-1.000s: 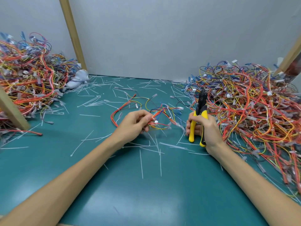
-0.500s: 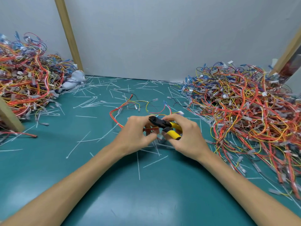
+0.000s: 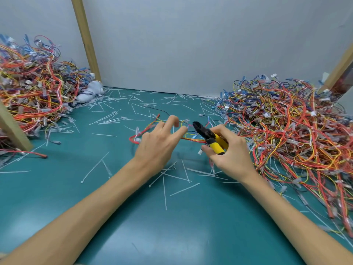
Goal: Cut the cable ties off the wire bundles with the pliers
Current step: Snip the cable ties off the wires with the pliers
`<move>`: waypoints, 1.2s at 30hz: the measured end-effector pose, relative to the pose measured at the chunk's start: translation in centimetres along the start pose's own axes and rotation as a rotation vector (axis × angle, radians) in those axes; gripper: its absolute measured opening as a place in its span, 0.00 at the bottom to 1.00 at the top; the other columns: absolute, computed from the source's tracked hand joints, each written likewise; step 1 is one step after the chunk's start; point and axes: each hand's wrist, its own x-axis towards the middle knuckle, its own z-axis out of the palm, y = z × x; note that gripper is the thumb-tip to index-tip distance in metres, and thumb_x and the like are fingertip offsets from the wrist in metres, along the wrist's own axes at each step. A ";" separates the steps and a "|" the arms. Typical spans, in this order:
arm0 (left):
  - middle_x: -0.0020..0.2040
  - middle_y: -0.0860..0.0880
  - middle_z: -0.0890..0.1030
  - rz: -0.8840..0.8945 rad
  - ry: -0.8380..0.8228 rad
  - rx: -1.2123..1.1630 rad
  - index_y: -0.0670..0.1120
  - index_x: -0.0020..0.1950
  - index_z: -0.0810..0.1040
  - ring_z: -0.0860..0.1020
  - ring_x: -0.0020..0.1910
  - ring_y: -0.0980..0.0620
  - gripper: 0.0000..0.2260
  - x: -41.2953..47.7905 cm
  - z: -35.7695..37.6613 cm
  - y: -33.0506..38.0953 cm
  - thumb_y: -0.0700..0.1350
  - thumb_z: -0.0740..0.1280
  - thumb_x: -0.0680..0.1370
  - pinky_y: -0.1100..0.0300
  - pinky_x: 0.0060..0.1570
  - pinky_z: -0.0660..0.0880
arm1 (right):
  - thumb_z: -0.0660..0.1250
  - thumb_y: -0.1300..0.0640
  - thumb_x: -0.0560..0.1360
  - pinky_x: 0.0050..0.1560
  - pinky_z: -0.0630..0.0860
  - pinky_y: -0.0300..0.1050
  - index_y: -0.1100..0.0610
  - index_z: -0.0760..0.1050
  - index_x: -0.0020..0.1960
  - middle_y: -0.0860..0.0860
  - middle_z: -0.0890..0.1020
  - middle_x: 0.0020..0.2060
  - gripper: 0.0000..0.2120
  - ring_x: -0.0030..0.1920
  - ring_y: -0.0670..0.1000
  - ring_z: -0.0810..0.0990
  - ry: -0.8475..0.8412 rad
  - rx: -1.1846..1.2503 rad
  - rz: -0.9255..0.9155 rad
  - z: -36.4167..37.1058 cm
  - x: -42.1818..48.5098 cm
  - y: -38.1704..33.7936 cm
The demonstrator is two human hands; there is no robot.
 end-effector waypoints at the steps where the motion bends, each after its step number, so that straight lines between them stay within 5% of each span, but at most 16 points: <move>1: 0.54 0.48 0.73 0.010 -0.037 -0.029 0.50 0.54 0.72 0.75 0.39 0.46 0.21 -0.2 0.2 -0.1 0.31 0.69 0.68 0.60 0.20 0.59 | 0.77 0.60 0.67 0.39 0.74 0.42 0.50 0.76 0.49 0.45 0.79 0.32 0.14 0.34 0.47 0.76 -0.026 -0.046 -0.004 0.1 -0.1 0.2; 4: 0.55 0.55 0.70 -0.028 -0.220 -0.358 0.57 0.55 0.69 0.77 0.42 0.52 0.12 -0.9 0.8 -0.7 0.45 0.67 0.77 0.54 0.35 0.73 | 0.77 0.57 0.66 0.43 0.76 0.50 0.48 0.77 0.49 0.46 0.79 0.36 0.15 0.37 0.50 0.75 -0.113 -0.133 0.000 0.4 -0.7 1.0; 7: 0.53 0.54 0.70 -0.096 -0.359 -0.740 0.57 0.52 0.69 0.74 0.46 0.60 0.08 -0.9 0.9 -1.0 0.51 0.67 0.78 0.67 0.46 0.70 | 0.76 0.58 0.67 0.40 0.74 0.48 0.47 0.76 0.49 0.44 0.79 0.36 0.15 0.37 0.46 0.74 -0.067 -0.157 -0.008 1.1 -1.0 1.3; 12: 0.41 0.58 0.80 -0.150 -0.539 -0.853 0.53 0.50 0.81 0.74 0.39 0.61 0.13 0.1 0.6 -0.9 0.54 0.58 0.82 0.63 0.41 0.68 | 0.70 0.70 0.62 0.40 0.75 0.49 0.58 0.77 0.48 0.50 0.80 0.40 0.17 0.40 0.56 0.77 0.171 -0.329 -0.332 1.3 -1.1 1.0; 15: 0.39 0.57 0.79 -0.062 -0.735 -0.930 0.64 0.47 0.81 0.74 0.39 0.52 0.13 0.1 0.4 -0.5 0.61 0.57 0.80 0.59 0.42 0.69 | 0.62 0.68 0.73 0.41 0.72 0.47 0.56 0.72 0.48 0.52 0.79 0.40 0.09 0.39 0.56 0.76 0.269 -0.368 -0.508 1.5 -1.1 0.5; 17: 0.41 0.45 0.76 0.031 -0.802 -0.987 0.63 0.48 0.81 0.70 0.39 0.45 0.14 0.0 0.2 -0.3 0.61 0.56 0.79 0.57 0.43 0.65 | 0.55 0.63 0.80 0.42 0.71 0.48 0.55 0.69 0.47 0.53 0.80 0.40 0.07 0.41 0.56 0.75 0.252 -0.398 -0.589 1.6 -0.9 0.4; 19: 0.41 0.40 0.73 0.044 -0.785 -1.108 0.57 0.48 0.82 0.67 0.38 0.48 0.13 -0.2 -0.1 -0.6 0.56 0.58 0.81 0.60 0.41 0.63 | 0.53 0.60 0.81 0.45 0.69 0.48 0.55 0.68 0.48 0.54 0.80 0.41 0.07 0.43 0.55 0.74 0.232 -0.430 -0.611 1.5 -0.8 0.5; 24: 0.33 0.53 0.77 -0.047 -0.701 -1.318 0.46 0.47 0.82 0.67 0.29 0.59 0.11 0.0 -0.5 -0.6 0.48 0.62 0.82 0.70 0.29 0.63 | 0.60 0.66 0.77 0.47 0.67 0.48 0.56 0.68 0.50 0.56 0.79 0.44 0.06 0.45 0.56 0.73 0.274 -0.442 -0.586 0.9 -0.5 0.7; 27: 0.35 0.50 0.84 -0.100 -0.597 -1.189 0.46 0.44 0.81 0.74 0.29 0.61 0.10 0.4 -0.4 -0.8 0.47 0.64 0.81 0.72 0.30 0.67 | 0.64 0.68 0.69 0.49 0.70 0.49 0.57 0.71 0.51 0.56 0.80 0.47 0.13 0.47 0.57 0.75 0.188 -0.464 -0.585 0.2 -0.3 1.1; 30: 0.29 0.54 0.81 -0.073 -0.275 -0.794 0.47 0.42 0.83 0.73 0.25 0.59 0.07 0.7 0.0 -1.8 0.46 0.69 0.78 0.68 0.29 0.66 | 0.69 0.67 0.64 0.46 0.73 0.51 0.59 0.79 0.50 0.53 0.82 0.50 0.15 0.46 0.58 0.79 0.034 -0.502 -0.561 -0.4 -0.1 1.6; 33: 0.43 0.53 0.83 0.148 -0.046 -0.382 0.45 0.44 0.84 0.79 0.35 0.50 0.06 0.4 0.4 -2.2 0.45 0.69 0.78 0.57 0.32 0.74 | 0.74 0.62 0.63 0.45 0.74 0.51 0.57 0.80 0.50 0.54 0.79 0.58 0.15 0.43 0.58 0.79 -0.121 -0.514 -0.439 -0.3 -0.1 1.6; 36: 0.48 0.53 0.83 0.215 0.032 -0.195 0.45 0.45 0.83 0.80 0.34 0.43 0.09 0.0 1.2 -2.7 0.45 0.65 0.80 0.52 0.27 0.75 | 0.75 0.59 0.64 0.42 0.76 0.51 0.55 0.78 0.51 0.54 0.77 0.58 0.16 0.41 0.57 0.77 -0.187 -0.471 -0.302 -0.3 -0.3 1.6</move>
